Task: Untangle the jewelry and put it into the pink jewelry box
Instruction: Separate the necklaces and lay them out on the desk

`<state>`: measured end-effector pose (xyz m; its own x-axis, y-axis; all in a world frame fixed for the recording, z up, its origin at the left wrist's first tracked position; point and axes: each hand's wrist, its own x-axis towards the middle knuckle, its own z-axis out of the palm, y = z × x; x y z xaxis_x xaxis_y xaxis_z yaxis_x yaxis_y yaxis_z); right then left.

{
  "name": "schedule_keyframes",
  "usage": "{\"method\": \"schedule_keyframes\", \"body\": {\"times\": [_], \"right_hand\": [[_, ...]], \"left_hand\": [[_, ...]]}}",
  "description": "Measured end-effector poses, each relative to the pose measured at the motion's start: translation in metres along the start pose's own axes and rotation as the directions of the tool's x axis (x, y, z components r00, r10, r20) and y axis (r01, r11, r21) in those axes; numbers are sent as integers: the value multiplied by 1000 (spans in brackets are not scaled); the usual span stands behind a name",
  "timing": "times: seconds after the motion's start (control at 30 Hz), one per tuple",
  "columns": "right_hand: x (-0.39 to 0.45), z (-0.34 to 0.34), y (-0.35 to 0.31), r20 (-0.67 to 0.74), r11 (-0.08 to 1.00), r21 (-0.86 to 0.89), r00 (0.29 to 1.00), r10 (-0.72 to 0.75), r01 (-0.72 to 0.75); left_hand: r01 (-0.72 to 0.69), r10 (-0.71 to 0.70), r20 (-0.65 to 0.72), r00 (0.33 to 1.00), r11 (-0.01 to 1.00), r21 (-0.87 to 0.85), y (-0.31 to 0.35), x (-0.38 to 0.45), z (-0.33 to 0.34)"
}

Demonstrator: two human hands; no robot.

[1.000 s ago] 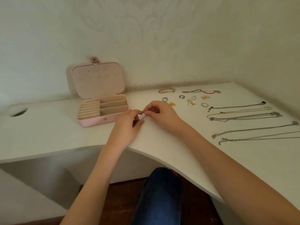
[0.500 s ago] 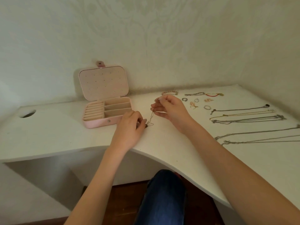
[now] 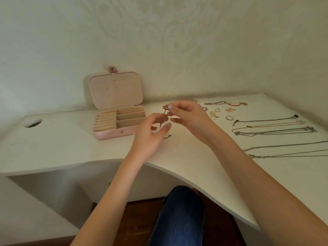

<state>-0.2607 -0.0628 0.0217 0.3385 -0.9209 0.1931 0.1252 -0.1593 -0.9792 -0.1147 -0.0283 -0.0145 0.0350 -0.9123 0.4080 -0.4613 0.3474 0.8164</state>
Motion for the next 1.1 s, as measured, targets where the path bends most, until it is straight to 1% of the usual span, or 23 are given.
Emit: {"method": "schedule_keyframes", "body": {"times": [0.07,0.13,0.2,0.27,0.33,0.4,0.47,0.53,0.6,0.73,0.83,0.93,1.0,1.03,1.1], "right_hand": [[-1,0,0,-31,1000,-25,1000,-2,1],[-2,-3,0,-61,999,24,998,27,-26],[-2,-6,-1,-75,994,95,995,62,-55],[-1,-9,-2,-90,986,149,992,90,-76],[-1,-11,-3,-98,976,197,989,109,-88],[-1,-13,-4,-92,967,234,988,121,-97],[-1,-14,-4,-80,966,234,988,132,-110],[-2,-15,-4,-75,975,182,987,142,-127],[-3,-17,-6,-60,985,88,987,152,-147],[-5,-24,-13,28,975,-85,977,210,-207],[-4,-27,-11,25,974,-114,979,201,-197],[-2,-29,-8,-30,986,-73,988,150,-151],[-1,-32,-7,-26,988,-42,989,146,-147],[-1,-32,-7,-17,987,-50,988,154,-155],[-2,-30,-4,1,978,-117,985,173,-171]], "left_hand": [[23,-23,1,1000,989,-148,8,3,6],[59,-65,-13,998,960,-273,9,4,10],[100,-105,5,994,925,-367,10,2,11],[135,-130,39,991,902,-409,12,1,10],[130,-132,23,991,907,-401,11,1,10],[109,-126,-22,992,920,-376,9,1,10],[112,-140,-56,989,930,-351,9,1,9],[119,-157,-95,983,939,-322,10,1,8],[104,-156,-150,976,946,-308,10,0,8],[51,-113,-238,965,966,-252,10,-1,9],[70,-132,-231,964,964,-256,12,1,10],[85,-152,-248,957,961,-263,10,2,9],[75,-142,-262,955,965,-250,9,2,8],[71,-136,-254,958,966,-248,8,2,8],[69,-132,-224,966,962,-265,9,3,9]]}}
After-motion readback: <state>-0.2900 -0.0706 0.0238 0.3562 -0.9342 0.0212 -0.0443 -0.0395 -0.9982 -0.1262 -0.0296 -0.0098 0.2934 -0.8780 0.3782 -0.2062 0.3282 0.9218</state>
